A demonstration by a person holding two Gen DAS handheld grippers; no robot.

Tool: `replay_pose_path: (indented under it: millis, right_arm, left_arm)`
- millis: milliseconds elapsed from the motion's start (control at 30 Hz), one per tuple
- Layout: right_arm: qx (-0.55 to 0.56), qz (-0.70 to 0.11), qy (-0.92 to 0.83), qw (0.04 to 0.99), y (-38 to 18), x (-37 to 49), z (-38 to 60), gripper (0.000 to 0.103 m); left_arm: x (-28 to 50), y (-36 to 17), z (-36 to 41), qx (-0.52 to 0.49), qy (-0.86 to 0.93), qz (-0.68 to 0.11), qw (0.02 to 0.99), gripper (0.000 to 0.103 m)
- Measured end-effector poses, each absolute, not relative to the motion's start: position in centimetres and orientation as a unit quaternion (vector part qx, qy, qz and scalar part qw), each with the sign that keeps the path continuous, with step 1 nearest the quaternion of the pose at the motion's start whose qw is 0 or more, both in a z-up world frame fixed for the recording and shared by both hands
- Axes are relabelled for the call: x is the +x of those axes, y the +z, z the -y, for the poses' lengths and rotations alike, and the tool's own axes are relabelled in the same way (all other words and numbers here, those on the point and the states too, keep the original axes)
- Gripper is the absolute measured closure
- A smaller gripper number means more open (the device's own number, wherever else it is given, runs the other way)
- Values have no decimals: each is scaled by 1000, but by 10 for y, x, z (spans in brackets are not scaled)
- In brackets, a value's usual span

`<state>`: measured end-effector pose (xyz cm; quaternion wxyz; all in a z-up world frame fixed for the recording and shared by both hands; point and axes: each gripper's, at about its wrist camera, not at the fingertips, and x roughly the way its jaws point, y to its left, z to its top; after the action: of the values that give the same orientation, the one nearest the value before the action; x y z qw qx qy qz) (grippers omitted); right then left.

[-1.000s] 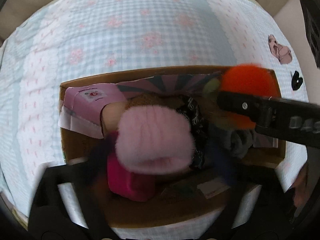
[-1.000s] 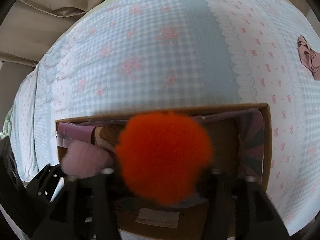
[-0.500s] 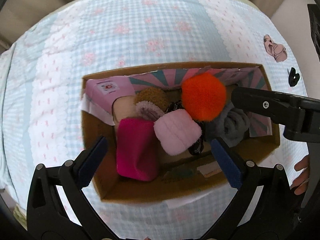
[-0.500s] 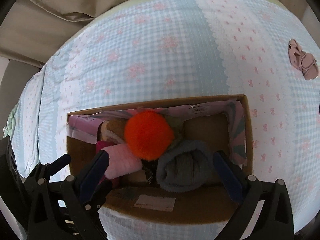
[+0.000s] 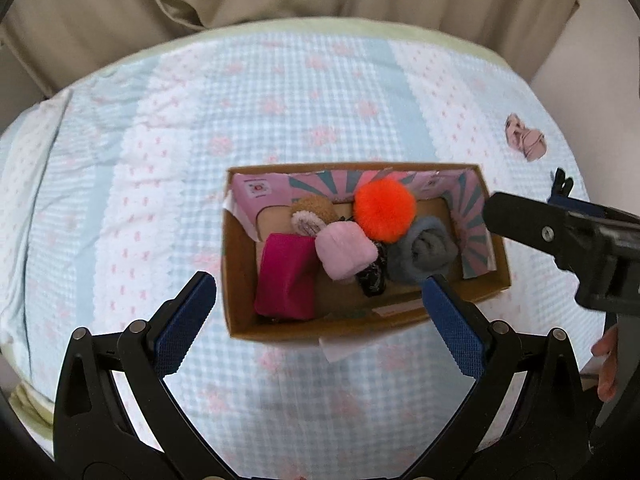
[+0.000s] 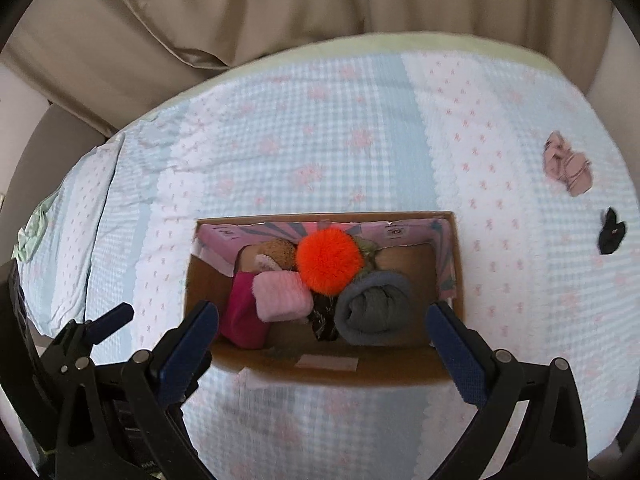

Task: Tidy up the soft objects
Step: 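Lift both tools out of the box toward the mauve cloth and black socks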

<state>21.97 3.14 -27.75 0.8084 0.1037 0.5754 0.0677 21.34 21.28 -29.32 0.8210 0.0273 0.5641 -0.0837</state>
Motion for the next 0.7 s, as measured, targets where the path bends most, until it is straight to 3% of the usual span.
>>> replay_pose_path:
  millis: [433,700]
  right_arm:
    - [67,-493,29,867,-186,128,7,0]
    - [81,-463,-19,882,-167,94,74,0]
  left_arm:
    - [149,-211,-205,15,-69,-500,863,0]
    - [136,-177,-153,23,-92,-463,882,0]
